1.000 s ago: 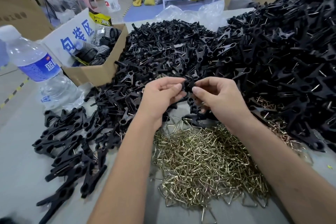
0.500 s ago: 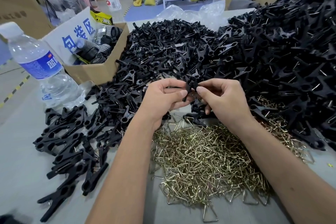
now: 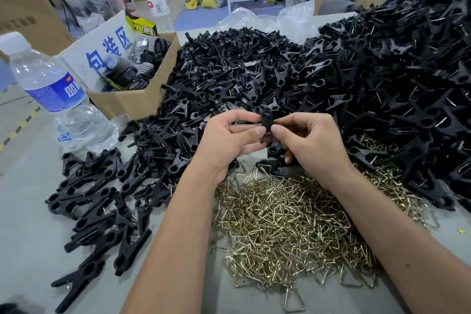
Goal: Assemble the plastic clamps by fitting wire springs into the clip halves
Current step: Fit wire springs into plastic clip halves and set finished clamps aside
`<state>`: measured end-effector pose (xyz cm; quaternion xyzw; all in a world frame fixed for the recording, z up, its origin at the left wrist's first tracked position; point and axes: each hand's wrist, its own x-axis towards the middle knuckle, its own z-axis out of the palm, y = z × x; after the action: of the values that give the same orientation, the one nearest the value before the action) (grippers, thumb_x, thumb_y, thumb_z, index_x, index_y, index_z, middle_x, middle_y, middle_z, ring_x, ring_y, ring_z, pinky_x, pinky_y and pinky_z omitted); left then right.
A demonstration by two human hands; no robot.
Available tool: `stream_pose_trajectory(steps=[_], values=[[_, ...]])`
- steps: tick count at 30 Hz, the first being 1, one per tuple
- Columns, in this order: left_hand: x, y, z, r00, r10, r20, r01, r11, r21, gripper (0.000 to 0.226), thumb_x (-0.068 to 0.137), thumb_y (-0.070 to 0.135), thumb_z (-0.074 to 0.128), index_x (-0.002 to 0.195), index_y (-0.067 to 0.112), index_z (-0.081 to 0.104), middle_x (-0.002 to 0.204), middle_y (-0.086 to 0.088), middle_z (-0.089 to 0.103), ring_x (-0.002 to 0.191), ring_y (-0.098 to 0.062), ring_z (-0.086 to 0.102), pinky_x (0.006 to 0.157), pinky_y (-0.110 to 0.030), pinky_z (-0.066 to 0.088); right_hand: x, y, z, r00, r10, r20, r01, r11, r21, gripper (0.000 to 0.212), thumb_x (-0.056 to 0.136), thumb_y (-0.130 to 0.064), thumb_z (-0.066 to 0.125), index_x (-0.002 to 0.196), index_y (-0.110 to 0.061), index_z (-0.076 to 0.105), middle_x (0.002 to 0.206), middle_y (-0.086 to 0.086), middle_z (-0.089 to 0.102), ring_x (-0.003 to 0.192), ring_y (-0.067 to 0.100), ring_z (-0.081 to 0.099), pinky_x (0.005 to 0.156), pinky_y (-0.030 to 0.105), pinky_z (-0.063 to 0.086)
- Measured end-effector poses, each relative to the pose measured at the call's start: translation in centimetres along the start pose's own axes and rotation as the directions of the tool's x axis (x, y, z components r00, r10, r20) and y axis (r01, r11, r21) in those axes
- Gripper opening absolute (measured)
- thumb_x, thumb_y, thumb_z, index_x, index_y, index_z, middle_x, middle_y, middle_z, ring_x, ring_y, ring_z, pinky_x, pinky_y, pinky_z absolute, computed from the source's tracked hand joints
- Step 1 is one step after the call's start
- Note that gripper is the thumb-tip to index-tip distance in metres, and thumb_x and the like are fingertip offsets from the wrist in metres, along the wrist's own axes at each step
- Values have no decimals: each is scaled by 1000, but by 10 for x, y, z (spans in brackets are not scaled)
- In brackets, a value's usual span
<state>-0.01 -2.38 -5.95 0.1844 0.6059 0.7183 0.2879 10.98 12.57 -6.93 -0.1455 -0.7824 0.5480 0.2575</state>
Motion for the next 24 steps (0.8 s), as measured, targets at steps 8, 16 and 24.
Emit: stream_pose_trajectory(steps=[8,16,24], values=[[-2,3,0,998,64,-21,-64,998,29,16,84,-4,79,97,4,76,97,-13,80,88,-21,78,74,-25,61,1,-2,-5,999,-4,34,2,999,52,7,94,-24,77,96,-28,82,75,7,76,45,16,60,45,28,50],[-5,13,-18,965,179,193,-204,971,121,36,71,5,89,104,14,79,101,-14,78,88,-28,77,75,-31,63,2,-14,-18,974,-12,225,-2,998,64,8,94,-26,76,101,-27,81,67,4,71,47,19,58,47,27,49],[-3,13,-30,933,343,-113,-336,939,78,31,58,19,95,78,25,72,95,-6,77,97,-41,74,94,-53,58,-2,-32,-5,908,-92,409,261,887,-382,10,86,-34,83,85,-24,80,65,-10,68,55,3,59,52,15,46]])
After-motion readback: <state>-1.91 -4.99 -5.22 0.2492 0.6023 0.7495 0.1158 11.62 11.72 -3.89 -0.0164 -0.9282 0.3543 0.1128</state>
